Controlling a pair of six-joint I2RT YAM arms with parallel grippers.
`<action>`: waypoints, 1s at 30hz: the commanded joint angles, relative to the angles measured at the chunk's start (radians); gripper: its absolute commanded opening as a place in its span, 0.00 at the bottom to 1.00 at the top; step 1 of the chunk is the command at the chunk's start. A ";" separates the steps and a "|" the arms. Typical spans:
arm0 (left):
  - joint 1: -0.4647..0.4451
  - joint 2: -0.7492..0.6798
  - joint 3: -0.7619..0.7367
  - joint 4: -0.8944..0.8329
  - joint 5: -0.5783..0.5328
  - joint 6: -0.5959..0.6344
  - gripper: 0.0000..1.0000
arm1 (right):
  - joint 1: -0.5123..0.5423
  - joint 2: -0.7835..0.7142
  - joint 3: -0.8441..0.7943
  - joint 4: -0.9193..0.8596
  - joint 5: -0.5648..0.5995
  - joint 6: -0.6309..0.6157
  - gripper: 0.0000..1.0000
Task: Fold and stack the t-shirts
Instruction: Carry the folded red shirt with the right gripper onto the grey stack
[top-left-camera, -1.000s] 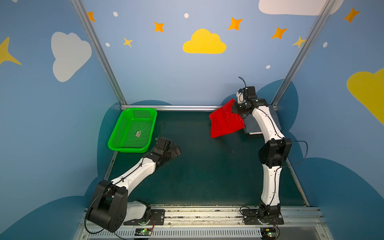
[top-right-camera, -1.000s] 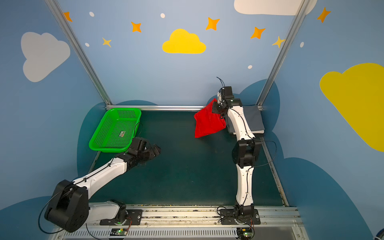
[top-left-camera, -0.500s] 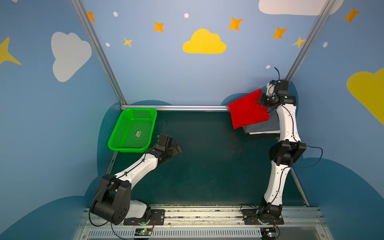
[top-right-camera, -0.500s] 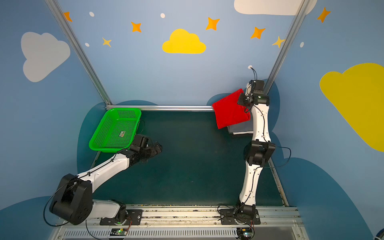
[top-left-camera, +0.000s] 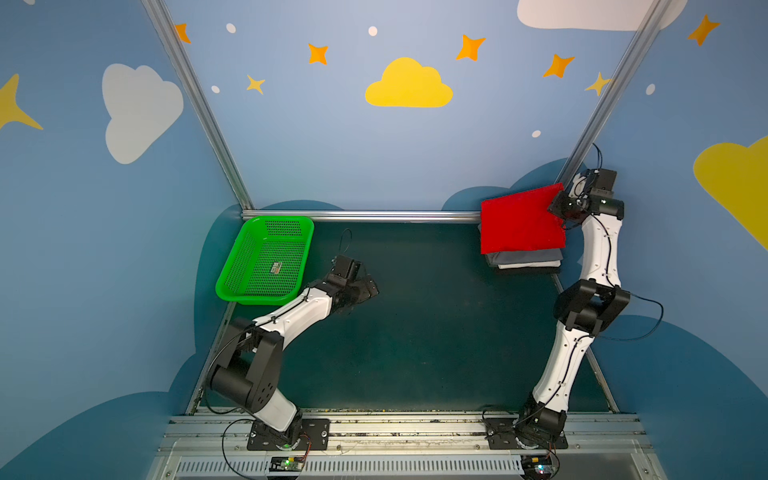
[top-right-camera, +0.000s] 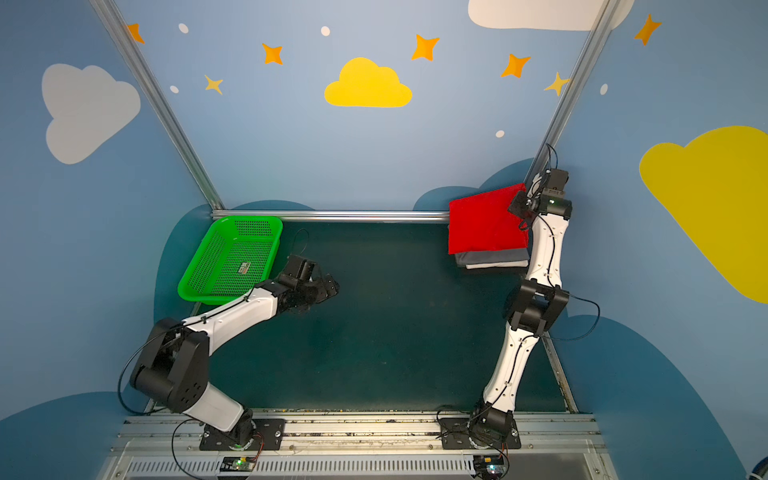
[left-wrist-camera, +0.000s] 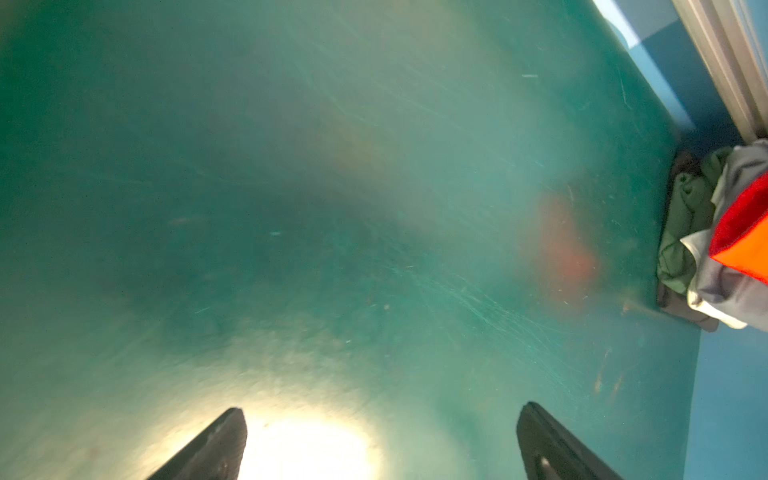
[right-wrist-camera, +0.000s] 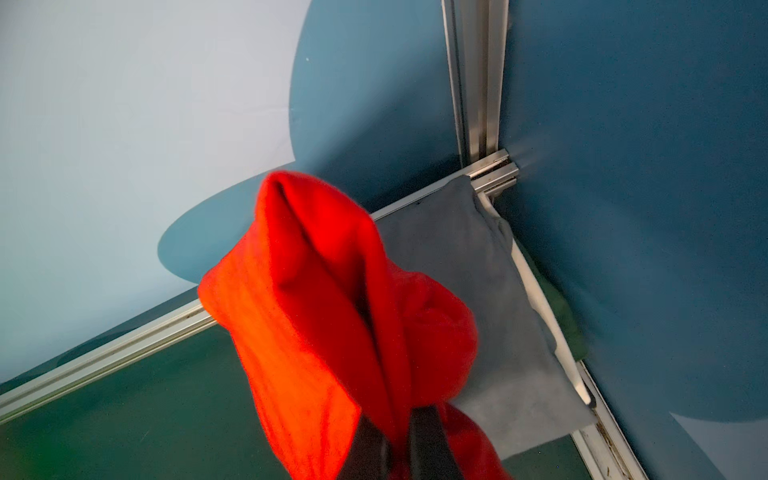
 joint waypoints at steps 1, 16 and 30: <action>-0.013 0.027 0.047 -0.054 0.001 0.024 1.00 | -0.006 0.057 0.028 0.066 0.049 0.015 0.00; -0.039 0.052 0.112 -0.111 -0.038 0.028 1.00 | -0.010 0.184 0.057 0.133 0.117 0.000 0.95; -0.081 -0.240 -0.076 0.060 -0.281 0.050 1.00 | 0.024 -0.214 -0.550 0.306 0.231 0.159 0.97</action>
